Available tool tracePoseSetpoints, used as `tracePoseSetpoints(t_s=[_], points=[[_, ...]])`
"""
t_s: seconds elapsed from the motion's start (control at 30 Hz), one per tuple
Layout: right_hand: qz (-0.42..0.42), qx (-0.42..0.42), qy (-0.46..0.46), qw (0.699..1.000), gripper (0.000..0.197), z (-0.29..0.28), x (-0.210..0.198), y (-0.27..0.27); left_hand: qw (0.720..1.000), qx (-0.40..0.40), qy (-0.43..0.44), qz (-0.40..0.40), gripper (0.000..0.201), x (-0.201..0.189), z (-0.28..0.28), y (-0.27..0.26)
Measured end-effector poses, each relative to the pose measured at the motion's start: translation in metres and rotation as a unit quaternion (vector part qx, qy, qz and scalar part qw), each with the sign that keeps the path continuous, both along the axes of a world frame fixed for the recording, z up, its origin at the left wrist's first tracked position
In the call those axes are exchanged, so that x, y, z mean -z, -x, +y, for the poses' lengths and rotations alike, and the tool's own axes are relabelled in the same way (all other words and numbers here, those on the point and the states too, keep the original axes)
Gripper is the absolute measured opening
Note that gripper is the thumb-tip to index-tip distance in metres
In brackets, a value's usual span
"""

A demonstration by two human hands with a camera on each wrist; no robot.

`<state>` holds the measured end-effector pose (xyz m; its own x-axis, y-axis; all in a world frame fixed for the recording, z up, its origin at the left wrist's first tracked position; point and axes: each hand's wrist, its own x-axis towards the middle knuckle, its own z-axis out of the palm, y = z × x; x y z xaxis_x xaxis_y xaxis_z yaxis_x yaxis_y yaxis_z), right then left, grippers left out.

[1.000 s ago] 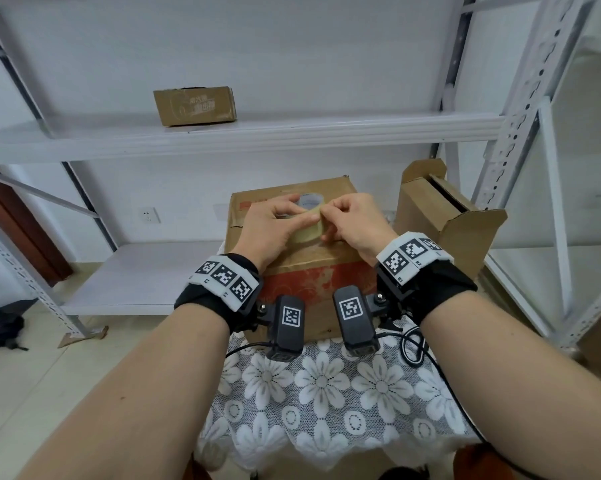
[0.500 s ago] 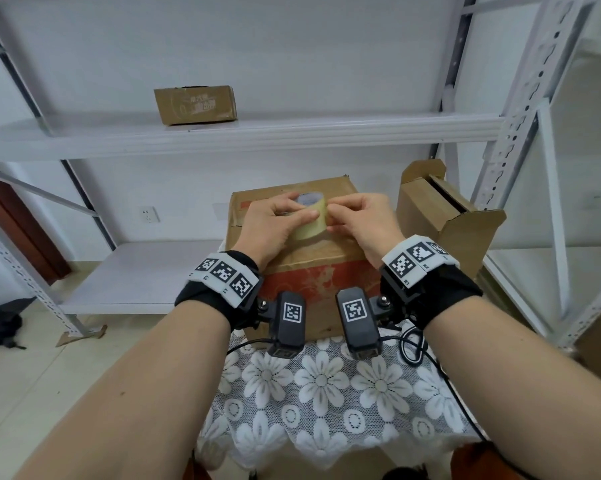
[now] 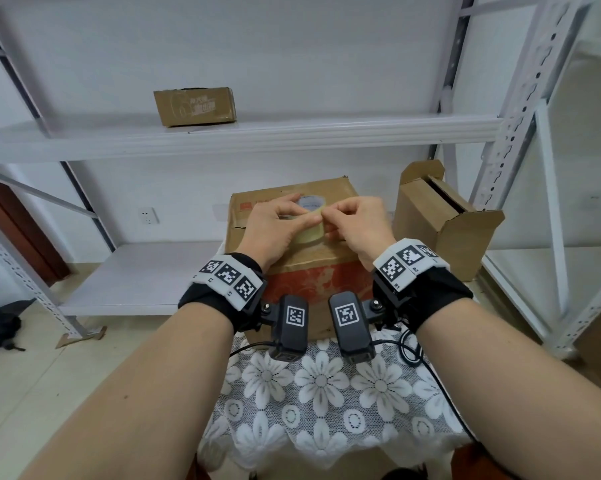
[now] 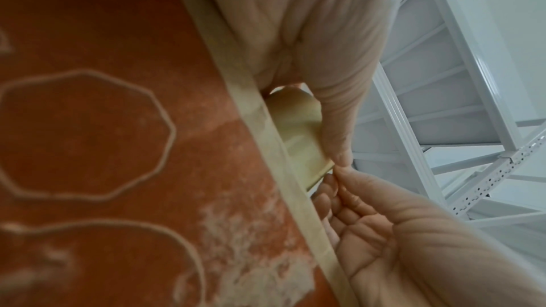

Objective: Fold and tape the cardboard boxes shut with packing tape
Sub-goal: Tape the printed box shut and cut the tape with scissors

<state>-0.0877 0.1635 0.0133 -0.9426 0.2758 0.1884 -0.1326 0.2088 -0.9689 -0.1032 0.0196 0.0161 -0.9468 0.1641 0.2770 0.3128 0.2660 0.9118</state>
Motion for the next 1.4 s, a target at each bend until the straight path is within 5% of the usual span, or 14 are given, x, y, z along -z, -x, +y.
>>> tracePoseSetpoints(t_s=[0.4,0.8,1.07,1.23,1.4], points=[[-0.011,-0.019,-0.064,0.998,0.015,0.002,-0.001,0.000,1.000,0.007,0.010,0.002,0.004,-0.003,0.002,-0.004],[-0.016,-0.066,0.131,0.989,0.012,0.010,-0.009,-0.007,0.999,-0.005,-0.025,-0.035,0.007,-0.003,0.001,-0.002],[0.010,0.009,0.068,0.998,0.006,0.003,-0.006,-0.008,1.000,0.003,-0.010,-0.027,0.005,-0.004,-0.001,-0.005],[0.003,0.009,-0.051,0.999,0.019,0.002,-0.005,-0.006,1.000,0.003,-0.011,-0.021,0.003,-0.004,0.000,-0.004],[0.026,0.049,-0.120,0.991,0.011,0.000,-0.007,-0.006,1.000,0.015,-0.008,-0.016,0.003,-0.005,0.000,-0.004]])
